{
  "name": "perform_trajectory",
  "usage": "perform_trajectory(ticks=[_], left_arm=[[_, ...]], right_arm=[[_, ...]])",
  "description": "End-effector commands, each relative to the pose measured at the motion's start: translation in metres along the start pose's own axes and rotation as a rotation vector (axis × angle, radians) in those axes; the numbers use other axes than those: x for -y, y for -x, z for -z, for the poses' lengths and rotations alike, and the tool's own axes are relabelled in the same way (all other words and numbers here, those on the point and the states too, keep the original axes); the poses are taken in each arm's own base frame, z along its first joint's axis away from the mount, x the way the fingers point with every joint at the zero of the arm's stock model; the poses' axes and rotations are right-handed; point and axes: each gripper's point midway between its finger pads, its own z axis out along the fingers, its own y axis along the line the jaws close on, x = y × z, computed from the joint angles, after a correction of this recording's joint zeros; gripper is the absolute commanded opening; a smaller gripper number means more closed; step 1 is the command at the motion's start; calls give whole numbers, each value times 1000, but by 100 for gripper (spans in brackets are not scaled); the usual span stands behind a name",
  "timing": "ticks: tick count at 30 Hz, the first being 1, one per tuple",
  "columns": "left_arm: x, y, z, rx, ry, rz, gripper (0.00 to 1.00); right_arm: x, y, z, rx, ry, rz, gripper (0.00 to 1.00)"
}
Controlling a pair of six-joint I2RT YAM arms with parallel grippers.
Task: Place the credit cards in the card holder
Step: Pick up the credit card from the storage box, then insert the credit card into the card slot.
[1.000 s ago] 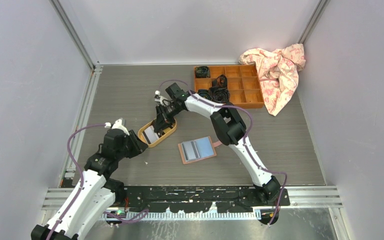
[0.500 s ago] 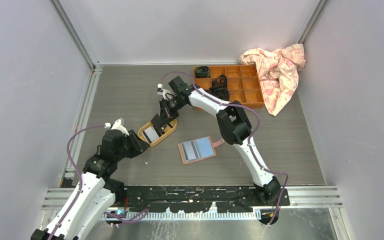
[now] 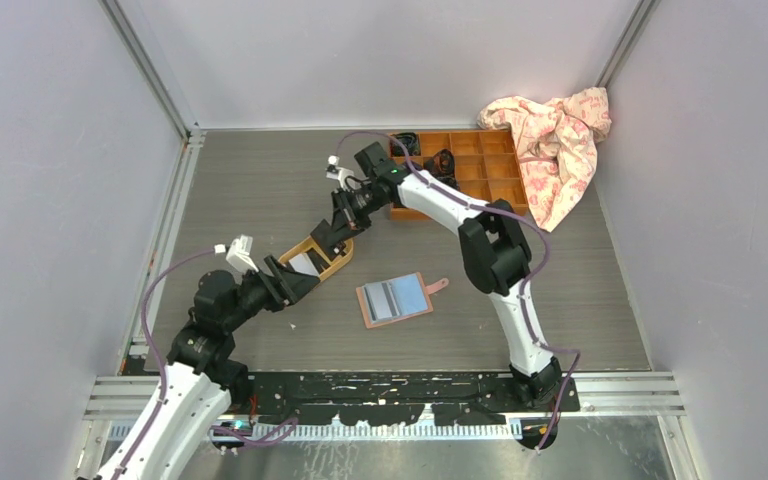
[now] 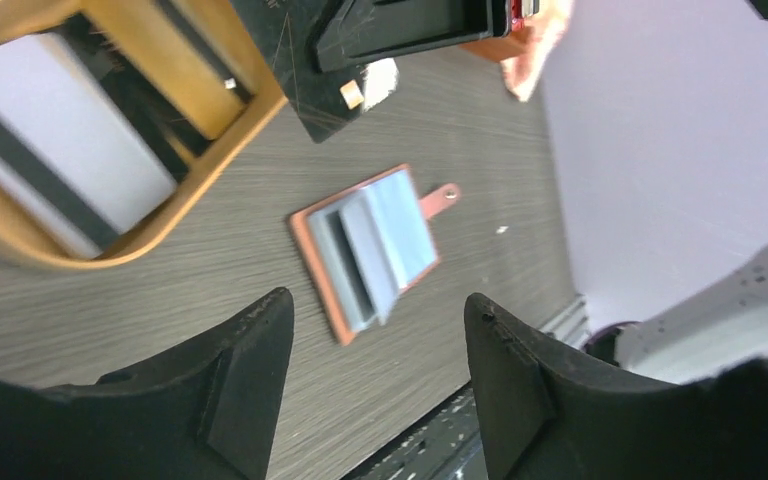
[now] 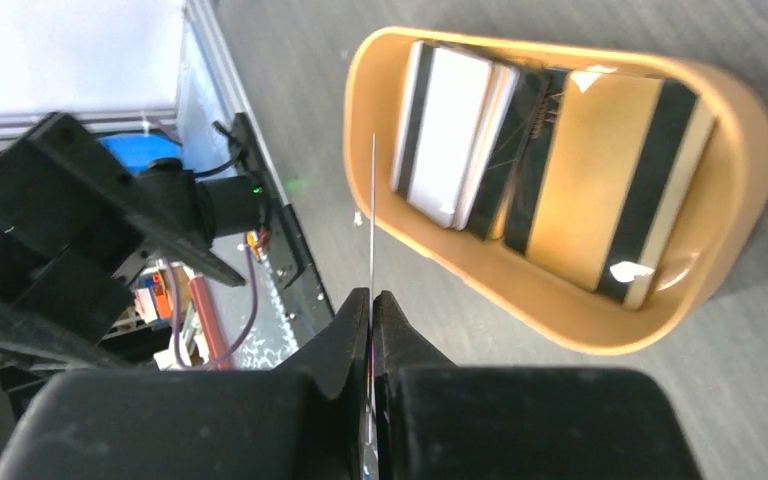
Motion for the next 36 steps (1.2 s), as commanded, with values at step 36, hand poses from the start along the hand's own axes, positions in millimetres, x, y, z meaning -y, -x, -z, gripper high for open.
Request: perform_trajectory(ticks=[36], left_arm=[[180, -3, -9, 243, -670, -225, 49]], right_arm=[[-135, -76, 159, 388, 334, 536, 1]])
